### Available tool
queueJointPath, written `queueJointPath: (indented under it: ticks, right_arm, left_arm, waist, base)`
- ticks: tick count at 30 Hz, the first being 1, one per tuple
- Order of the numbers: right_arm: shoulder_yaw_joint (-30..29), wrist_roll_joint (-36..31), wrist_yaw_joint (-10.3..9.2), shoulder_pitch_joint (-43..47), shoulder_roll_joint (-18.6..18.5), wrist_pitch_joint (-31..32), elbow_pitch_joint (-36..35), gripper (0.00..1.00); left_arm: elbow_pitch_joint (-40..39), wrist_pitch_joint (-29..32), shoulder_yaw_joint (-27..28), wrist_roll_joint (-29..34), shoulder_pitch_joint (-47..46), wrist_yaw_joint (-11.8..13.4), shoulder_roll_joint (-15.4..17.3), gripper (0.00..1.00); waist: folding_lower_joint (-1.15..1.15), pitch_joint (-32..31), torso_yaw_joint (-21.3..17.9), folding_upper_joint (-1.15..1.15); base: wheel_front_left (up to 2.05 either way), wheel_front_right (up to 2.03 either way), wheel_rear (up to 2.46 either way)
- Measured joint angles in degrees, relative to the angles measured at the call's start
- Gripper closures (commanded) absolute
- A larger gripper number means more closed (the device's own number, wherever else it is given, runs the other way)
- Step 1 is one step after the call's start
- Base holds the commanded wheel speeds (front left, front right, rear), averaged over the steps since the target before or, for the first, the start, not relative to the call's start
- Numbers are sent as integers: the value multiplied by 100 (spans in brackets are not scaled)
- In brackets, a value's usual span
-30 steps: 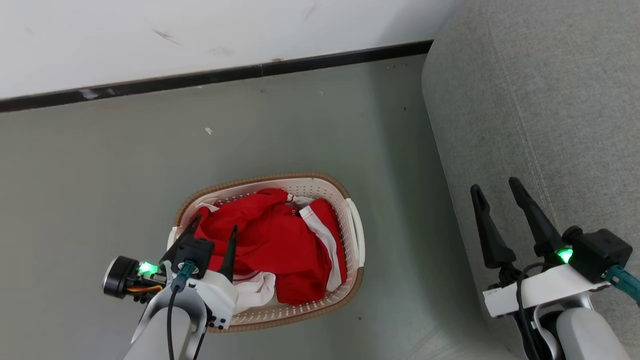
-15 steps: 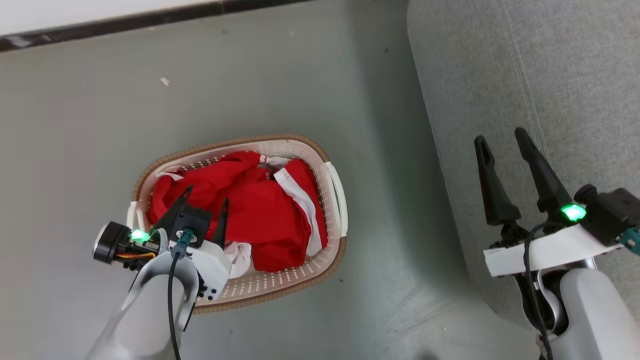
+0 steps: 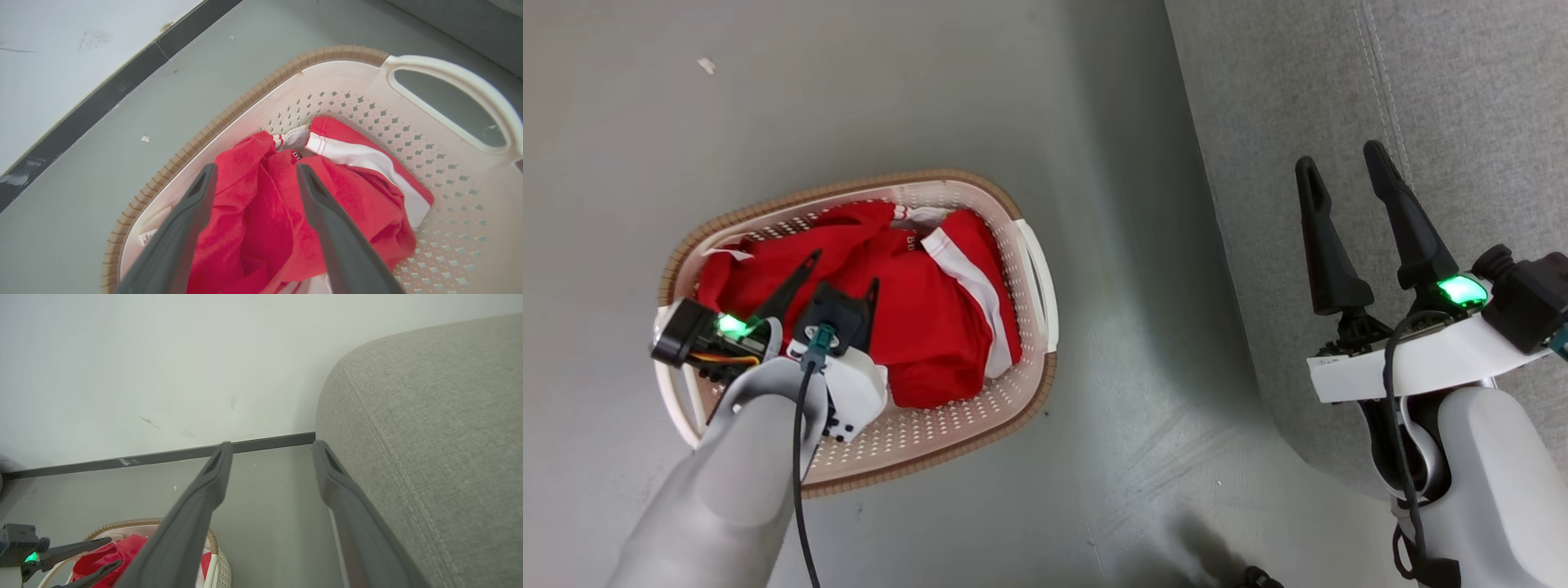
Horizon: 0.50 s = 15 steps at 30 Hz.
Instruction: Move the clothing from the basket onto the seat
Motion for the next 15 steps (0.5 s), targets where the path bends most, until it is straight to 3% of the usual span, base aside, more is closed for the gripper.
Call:
queueJointPath:
  ticks: [10,15]
  right_arm:
    - [99,167,0,-265,1,-5,-5,0]
    - [155,210,0,-436,1,-5,8,0]
  left_arm:
    - [382,136,127,83,-370,66,235,0]
    - [568,201,263,94,-533,264,392,0]
  waist:
    - [0,406,-243,0]
    - [0,614,-365,0]
  base:
    - [0,0,0]
    - [0,0,0]
